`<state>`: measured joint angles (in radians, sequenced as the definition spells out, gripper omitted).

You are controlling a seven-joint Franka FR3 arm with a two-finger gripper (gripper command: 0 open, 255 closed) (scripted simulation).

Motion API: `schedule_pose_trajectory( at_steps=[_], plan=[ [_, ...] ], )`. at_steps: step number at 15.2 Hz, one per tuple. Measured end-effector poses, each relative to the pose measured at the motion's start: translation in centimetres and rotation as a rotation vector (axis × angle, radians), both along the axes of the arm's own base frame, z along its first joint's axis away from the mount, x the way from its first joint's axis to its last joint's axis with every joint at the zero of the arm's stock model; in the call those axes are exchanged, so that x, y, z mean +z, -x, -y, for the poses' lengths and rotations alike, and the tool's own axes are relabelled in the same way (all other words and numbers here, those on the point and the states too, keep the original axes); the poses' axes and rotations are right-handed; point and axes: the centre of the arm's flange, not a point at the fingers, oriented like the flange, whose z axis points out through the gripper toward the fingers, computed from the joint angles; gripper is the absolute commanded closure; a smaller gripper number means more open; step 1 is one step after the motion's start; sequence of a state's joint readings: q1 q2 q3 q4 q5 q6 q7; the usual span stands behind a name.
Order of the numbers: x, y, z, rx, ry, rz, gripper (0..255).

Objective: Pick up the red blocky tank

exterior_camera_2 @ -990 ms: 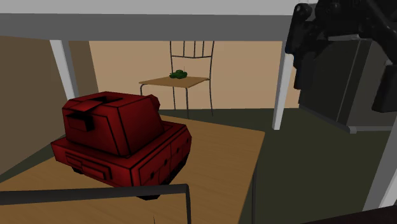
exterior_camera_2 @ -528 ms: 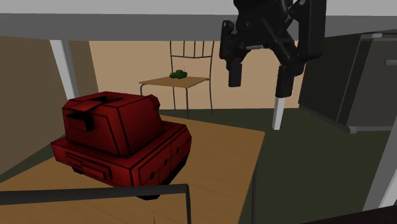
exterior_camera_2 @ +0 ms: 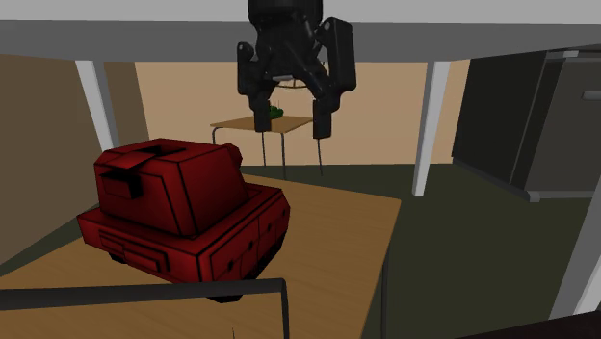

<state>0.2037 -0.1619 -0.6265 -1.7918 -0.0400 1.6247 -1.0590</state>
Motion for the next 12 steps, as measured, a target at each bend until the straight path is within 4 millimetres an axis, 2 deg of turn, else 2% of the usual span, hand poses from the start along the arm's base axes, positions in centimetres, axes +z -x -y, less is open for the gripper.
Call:
schedule_pose_trajectory(
  at_steps=[3,7,12],
  plan=[
    [-0.1,-3.7,2.1,0.122,-0.013,0.006,0],
    [-0.9,-8.1,3.3,0.273,-0.029,0.011,0],
    [-3.4,-8.7,3.3,0.298,-0.033,0.013,0]
  ],
)
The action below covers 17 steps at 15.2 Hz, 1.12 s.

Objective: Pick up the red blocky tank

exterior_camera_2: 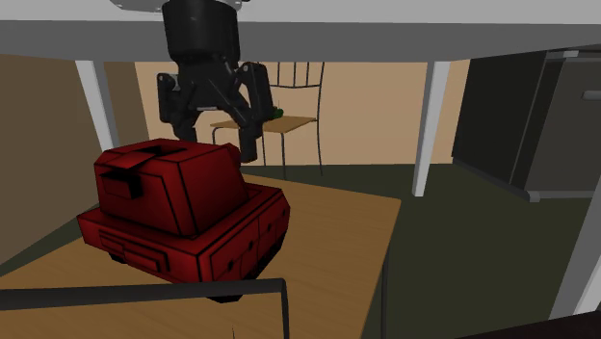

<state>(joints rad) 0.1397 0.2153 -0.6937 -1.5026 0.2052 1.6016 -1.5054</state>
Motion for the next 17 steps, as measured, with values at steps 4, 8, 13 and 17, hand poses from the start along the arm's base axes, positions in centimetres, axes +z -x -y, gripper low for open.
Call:
schedule_pose_trajectory(
  at_steps=[4,8,13,17],
  plan=[
    [-1.2,0.0,0.0,0.001,0.000,0.000,255],
    [-1.2,0.0,0.0,0.001,0.000,0.001,255],
    [-1.2,0.0,0.0,0.001,0.000,0.001,255],
    [0.2,-0.1,-0.1,0.001,0.000,-0.002,255]
  ],
)
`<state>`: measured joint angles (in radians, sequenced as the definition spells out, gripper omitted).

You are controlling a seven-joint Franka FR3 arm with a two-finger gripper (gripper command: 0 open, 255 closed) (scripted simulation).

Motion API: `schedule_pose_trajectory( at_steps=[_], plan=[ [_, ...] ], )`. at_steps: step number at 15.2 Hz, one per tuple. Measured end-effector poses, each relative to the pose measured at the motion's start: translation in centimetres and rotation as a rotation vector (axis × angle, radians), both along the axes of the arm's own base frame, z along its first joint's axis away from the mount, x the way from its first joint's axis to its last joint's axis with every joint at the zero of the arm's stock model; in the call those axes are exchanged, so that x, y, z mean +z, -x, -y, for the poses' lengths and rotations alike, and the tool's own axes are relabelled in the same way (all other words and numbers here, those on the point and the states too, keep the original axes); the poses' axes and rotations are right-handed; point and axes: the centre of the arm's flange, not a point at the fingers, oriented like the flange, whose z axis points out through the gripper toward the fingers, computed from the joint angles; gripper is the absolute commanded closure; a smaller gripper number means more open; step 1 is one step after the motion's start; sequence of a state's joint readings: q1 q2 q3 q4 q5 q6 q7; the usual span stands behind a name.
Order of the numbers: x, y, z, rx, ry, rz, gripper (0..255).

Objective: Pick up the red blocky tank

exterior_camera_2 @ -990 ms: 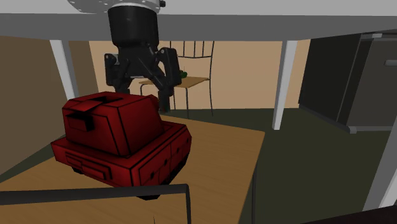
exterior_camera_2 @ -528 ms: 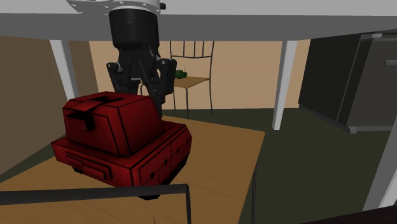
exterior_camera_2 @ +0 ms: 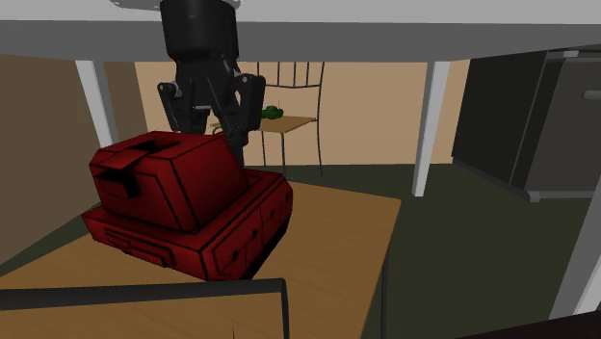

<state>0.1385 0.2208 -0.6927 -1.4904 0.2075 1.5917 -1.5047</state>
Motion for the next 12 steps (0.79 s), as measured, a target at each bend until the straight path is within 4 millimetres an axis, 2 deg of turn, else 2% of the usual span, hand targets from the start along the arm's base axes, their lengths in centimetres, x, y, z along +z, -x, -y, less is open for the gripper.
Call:
schedule_pose_trajectory(
  at_steps=[12],
  plan=[
    [6.0,0.0,0.1,0.000,0.000,0.000,255]
  ],
)
